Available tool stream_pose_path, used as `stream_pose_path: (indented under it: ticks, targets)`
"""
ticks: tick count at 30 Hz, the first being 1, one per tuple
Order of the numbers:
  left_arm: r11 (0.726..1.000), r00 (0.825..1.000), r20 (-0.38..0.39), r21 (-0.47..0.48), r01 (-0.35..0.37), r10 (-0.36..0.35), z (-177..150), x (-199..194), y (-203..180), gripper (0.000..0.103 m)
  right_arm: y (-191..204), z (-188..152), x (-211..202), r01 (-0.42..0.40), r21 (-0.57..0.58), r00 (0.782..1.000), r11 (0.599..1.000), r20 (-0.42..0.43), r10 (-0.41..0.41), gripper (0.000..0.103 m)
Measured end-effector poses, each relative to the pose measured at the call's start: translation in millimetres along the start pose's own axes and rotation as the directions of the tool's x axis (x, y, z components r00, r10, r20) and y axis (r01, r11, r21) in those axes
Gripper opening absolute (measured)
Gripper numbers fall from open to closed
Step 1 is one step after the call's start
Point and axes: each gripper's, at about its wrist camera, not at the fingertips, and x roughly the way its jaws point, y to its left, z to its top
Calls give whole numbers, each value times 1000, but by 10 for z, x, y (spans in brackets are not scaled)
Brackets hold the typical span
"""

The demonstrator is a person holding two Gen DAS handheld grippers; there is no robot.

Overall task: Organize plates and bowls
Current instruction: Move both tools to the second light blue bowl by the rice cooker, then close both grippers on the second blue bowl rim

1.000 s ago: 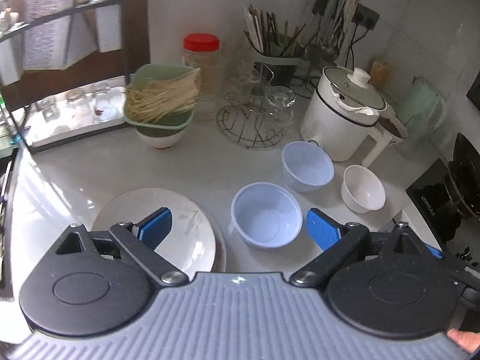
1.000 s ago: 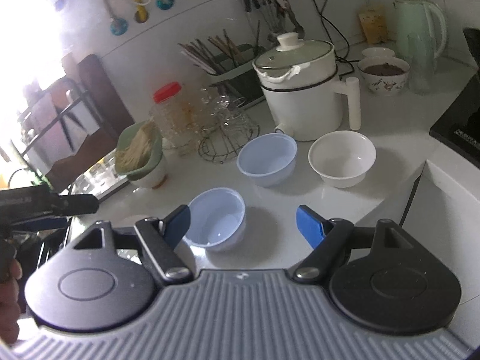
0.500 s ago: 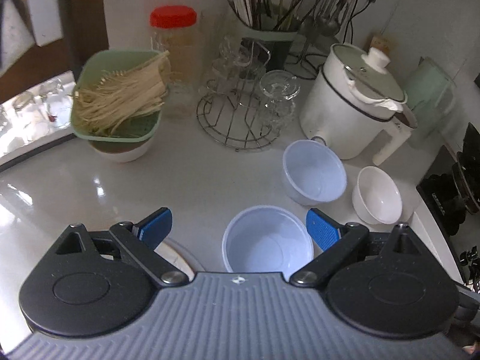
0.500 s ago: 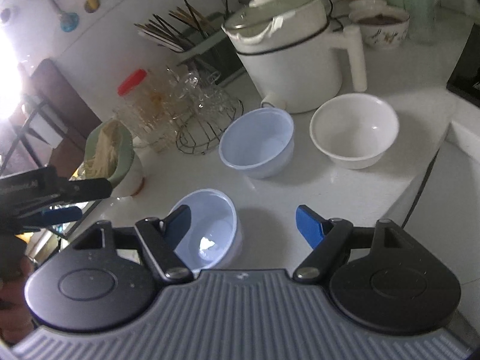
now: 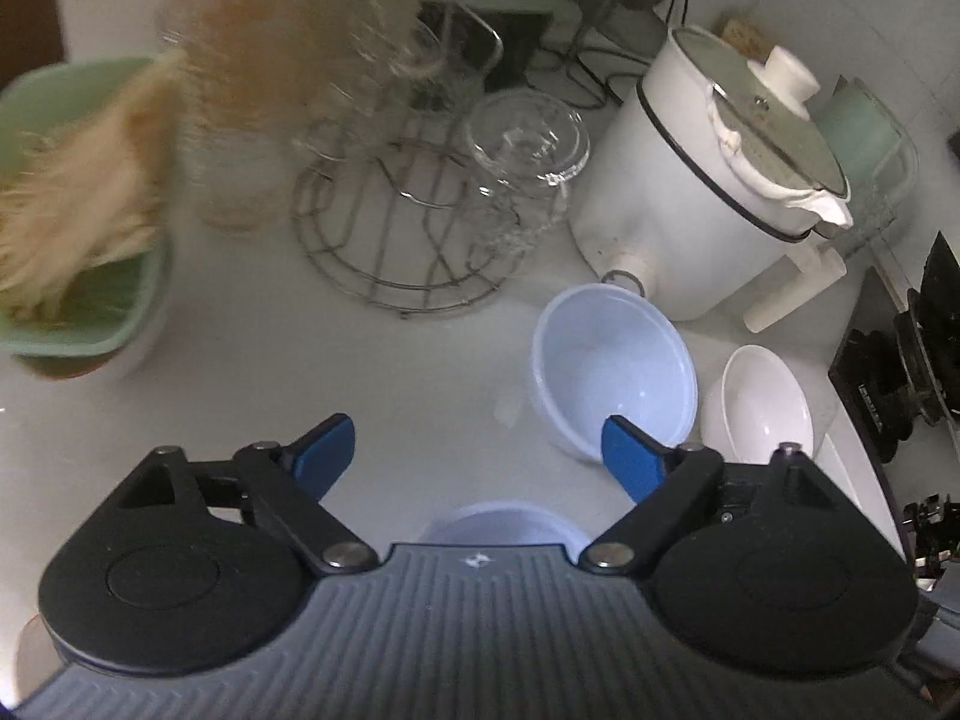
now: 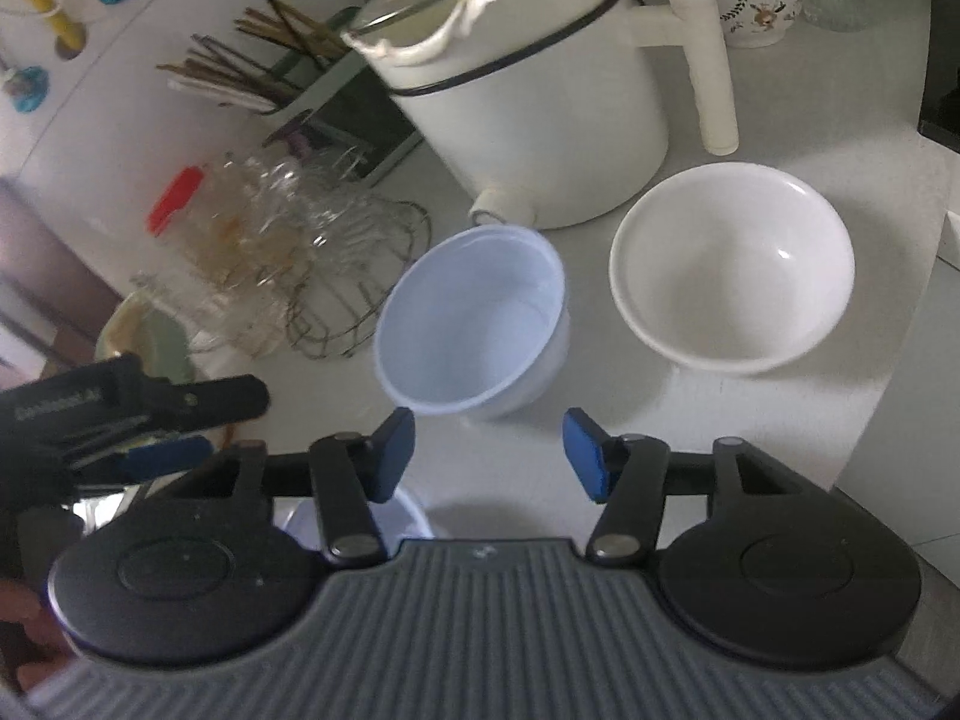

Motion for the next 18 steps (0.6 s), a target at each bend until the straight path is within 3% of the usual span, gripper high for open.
stream_pose_path:
  ticks: [5,10,11,15,18]
  targets:
    - [998,997,-45,-10,63,-64,171,316,-38,79,-72,118,159,14,51,1000,999,7,-14,46]
    - [997,994,-77,8,72,-71,304,590,-88,67,-38,169,303,39,27,999,999,17,-40,44]
    - [997,994,-83,11,75,-74,326,637,-95,65,-40,175,331,45,32,999,998,11,-46,38]
    - [997,992,-105,35,73,-69,388,779,-113,46,-38,217,453,89,35,996,995,-22,-88,24]
    - [996,992,-109,58,70,-63,414,811,-112,36,-80,232,470,84,63,996,994,-20,-83,22]
